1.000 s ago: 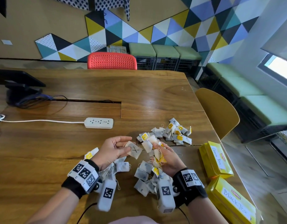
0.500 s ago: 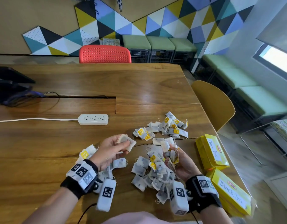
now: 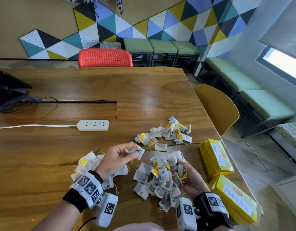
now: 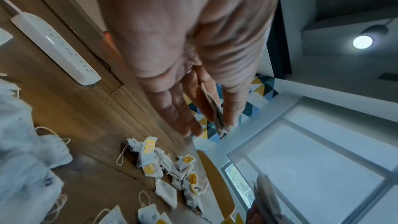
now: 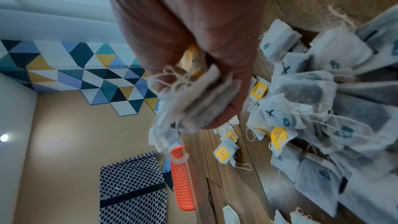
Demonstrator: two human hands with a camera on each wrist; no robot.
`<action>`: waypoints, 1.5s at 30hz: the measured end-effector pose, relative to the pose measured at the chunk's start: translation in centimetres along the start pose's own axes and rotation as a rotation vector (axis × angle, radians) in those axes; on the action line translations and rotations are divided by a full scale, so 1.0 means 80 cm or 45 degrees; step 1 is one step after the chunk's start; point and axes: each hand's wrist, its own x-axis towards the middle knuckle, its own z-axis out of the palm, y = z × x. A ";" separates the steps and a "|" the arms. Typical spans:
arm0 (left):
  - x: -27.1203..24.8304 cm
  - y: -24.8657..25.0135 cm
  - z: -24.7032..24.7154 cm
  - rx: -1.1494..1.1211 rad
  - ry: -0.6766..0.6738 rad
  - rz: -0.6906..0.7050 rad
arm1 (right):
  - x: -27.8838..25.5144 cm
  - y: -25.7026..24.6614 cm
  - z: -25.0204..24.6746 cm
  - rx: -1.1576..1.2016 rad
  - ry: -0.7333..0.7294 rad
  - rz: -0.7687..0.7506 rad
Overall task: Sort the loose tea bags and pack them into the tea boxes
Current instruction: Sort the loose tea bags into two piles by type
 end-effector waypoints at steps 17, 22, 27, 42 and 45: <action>-0.004 -0.066 0.055 0.665 -0.487 -0.167 | -0.009 -0.006 -0.033 0.110 0.020 0.046; 0.002 -0.063 0.068 0.396 -0.473 -0.115 | -0.016 -0.007 -0.034 0.061 -0.011 0.077; 0.006 -0.070 0.067 0.716 -0.325 -0.038 | -0.022 -0.010 -0.035 -0.009 -0.009 0.081; 0.017 -0.053 0.113 0.212 -0.156 -0.225 | -0.022 -0.015 0.005 -0.516 -0.220 0.044; 0.014 -0.053 0.109 -0.007 -0.096 -0.311 | -0.018 -0.021 -0.002 -0.421 -0.219 0.091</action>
